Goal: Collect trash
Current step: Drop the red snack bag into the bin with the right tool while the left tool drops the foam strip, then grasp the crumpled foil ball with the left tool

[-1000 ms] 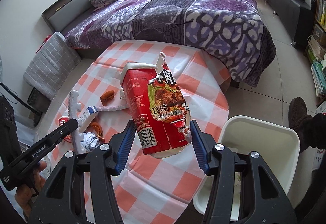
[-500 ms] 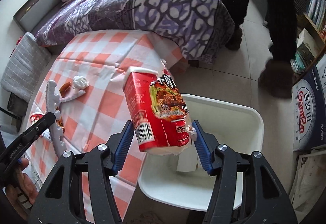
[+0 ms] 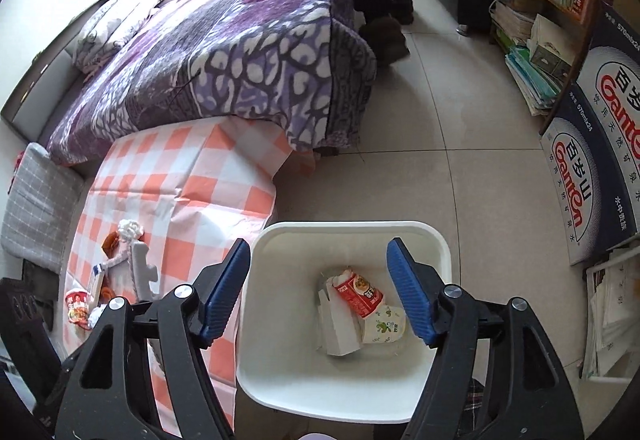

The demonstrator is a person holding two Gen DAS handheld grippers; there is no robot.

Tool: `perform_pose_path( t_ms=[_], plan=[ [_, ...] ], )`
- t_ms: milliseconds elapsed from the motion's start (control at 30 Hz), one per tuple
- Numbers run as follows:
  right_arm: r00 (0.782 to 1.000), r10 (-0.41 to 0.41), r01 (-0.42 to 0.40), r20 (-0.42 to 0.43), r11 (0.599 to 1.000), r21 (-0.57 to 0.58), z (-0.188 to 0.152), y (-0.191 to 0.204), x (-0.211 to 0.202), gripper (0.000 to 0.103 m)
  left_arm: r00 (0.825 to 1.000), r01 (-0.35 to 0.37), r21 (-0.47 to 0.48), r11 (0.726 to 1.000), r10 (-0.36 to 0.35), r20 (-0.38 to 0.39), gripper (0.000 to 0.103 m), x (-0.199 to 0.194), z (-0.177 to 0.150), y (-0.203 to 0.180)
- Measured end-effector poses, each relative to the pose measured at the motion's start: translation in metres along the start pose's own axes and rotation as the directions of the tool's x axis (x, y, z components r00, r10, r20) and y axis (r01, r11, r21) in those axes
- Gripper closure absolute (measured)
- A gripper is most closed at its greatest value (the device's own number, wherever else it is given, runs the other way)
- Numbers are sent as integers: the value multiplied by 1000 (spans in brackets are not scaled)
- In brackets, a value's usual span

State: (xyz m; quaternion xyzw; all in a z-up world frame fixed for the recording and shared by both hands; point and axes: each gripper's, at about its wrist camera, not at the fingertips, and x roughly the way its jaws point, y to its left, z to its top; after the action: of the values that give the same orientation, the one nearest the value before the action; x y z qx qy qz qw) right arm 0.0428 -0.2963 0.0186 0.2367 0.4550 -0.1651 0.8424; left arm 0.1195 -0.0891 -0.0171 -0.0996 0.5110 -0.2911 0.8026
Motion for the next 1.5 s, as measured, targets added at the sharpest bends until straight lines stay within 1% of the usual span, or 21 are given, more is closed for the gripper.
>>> perform_pose_path(
  t_ms=[133, 233, 333, 400, 433, 500, 533, 567, 633, 700, 767, 833, 967, 1033, 1100, 1133, 1200, 1267, 1333, 1400, 1500],
  plan=[
    [999, -2, 1, 33, 999, 46, 5, -13, -7, 25, 999, 31, 19, 999, -30, -39, 90, 14, -7, -17],
    [998, -2, -3, 58, 996, 93, 8, -25, -11, 23, 995, 71, 20, 997, -70, -72, 90, 24, -12, -29],
    [996, 0, -13, 84, 989, 145, 9, -34, -16, 17, 986, 127, 16, 992, -124, -110, 90, 33, -20, -41],
    [995, 12, -29, 97, 985, 172, 10, -38, -18, 13, 977, 170, 6, 985, -168, -136, 90, 38, -24, -47],
    [994, 24, -43, 103, 982, 183, 11, -40, -19, 12, 969, 196, -8, 981, -195, -152, 89, 41, -26, -48],
    [993, 35, -56, 109, 980, 192, 11, -40, -19, 11, 959, 220, -30, 975, -222, -175, 75, 44, -29, -49],
    [993, 37, -58, 112, 980, 191, 11, -39, -19, 10, 962, 210, -33, 977, -213, -173, 61, 43, -29, -48],
    [993, 39, -60, 115, 981, 187, 11, -36, -19, 9, 967, 193, -30, 981, -195, -164, 57, 42, -29, -46],
    [992, 41, -61, 119, 984, 168, 11, -28, -18, 8, 973, 171, -32, 985, -174, -151, 57, 37, -28, -40],
    [992, 36, -53, 118, 988, 144, 9, -19, -16, 7, 979, 145, -51, 988, -151, -136, 54, 32, -25, -30],
    [994, 33, -46, 108, 992, 117, 7, -7, -12, 7, 990, 90, -52, 995, -96, -108, 46, 25, -22, -20],
    [995, 39, -47, 90, 995, 87, 3, 6, -8, 7, 996, 34, -53, 998, -38, -81, 42, 16, -21, -9],
    [997, 40, -41, 63, 999, 9, -5, 39, 1, 7, 996, -80, -74, 994, 77, -43, 36, 1, -20, 18],
    [998, 39, -38, 52, 999, -22, -9, 55, 6, 7, 989, -149, -90, 985, 147, -27, 34, -8, -19, 35],
    [998, 44, -42, 35, 998, -43, -12, 70, 11, 7, 973, -231, -114, 966, 231, -11, 34, -18, -20, 52],
    [998, 50, -49, 24, 998, -51, -15, 77, 13, 7, 961, -274, -133, 953, 275, -9, 34, -22, -20, 62],
    [998, 60, -59, 7, 996, -67, -19, 91, 18, 7, 932, -359, -187, 914, 362, -20, 34, -30, -20, 84],
    [998, 63, -63, -3, 994, -87, -23, 104, 22, 7, 909, -410, -272, 871, 415, -39, 34, -37, -22, 114],
    [998, 67, -68, -14, 992, -106, -27, 116, 26, 7, 900, -420, -381, 824, 431, -59, 34, -47, -26, 146],
    [997, 70, -72, -25, 990, -122, -32, 129, 32, 7, 900, -407, -491, 770, 430, -72, 34, -58, -31, 178],
    [996, 72, -78, -45, 986, -147, -40, 147, 40, 7, 900, -377, -628, 681, 429, -75, 34, -73, -39, 219]
  ],
)
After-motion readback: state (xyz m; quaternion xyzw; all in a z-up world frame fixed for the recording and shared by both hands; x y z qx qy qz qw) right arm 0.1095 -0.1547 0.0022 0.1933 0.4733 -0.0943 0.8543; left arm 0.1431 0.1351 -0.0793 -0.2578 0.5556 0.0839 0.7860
